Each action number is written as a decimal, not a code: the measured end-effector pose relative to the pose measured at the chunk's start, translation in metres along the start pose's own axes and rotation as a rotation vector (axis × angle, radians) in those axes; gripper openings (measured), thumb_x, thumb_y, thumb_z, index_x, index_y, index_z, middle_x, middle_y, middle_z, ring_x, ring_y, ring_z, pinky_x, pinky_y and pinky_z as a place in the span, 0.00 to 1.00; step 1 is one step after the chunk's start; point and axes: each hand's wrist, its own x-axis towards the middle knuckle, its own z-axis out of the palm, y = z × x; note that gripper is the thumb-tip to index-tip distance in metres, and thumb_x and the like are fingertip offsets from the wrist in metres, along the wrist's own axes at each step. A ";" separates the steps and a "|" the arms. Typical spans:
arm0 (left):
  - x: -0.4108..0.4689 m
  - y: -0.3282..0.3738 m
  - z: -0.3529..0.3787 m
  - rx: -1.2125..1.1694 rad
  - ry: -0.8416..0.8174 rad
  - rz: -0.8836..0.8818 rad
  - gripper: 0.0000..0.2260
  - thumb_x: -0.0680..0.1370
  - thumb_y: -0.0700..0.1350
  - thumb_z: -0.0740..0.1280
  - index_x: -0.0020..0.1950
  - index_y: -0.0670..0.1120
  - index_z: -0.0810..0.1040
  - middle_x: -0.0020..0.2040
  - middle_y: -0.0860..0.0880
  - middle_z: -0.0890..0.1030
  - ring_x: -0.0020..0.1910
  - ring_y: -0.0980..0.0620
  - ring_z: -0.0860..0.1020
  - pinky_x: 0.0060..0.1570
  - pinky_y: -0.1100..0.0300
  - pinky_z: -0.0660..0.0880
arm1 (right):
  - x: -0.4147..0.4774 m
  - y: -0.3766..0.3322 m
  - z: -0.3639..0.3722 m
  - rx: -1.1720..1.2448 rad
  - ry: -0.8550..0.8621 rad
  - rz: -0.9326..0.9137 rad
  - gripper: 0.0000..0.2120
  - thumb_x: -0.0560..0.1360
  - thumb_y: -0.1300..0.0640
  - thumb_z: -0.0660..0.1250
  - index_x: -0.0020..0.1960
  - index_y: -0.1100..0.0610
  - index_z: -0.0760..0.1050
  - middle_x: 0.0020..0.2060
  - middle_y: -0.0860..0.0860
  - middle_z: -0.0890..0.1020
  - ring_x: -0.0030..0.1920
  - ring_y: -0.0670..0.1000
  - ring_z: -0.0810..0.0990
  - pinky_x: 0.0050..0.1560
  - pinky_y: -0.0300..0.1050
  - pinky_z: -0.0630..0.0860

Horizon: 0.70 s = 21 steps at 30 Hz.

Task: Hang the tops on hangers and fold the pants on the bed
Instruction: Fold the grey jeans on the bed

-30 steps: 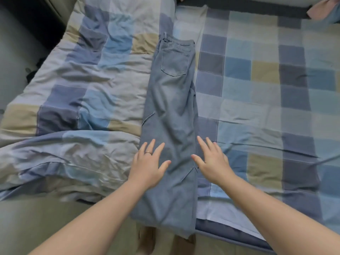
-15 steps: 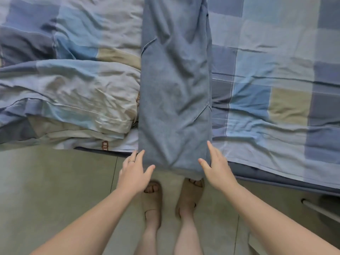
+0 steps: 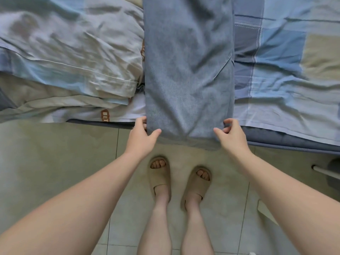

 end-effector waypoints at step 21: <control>-0.043 0.020 0.025 -0.065 0.127 0.015 0.10 0.84 0.47 0.61 0.49 0.41 0.68 0.37 0.50 0.74 0.42 0.43 0.73 0.38 0.52 0.62 | -0.012 0.023 -0.032 0.077 0.148 -0.150 0.14 0.83 0.52 0.62 0.44 0.58 0.62 0.33 0.51 0.69 0.38 0.55 0.67 0.38 0.53 0.60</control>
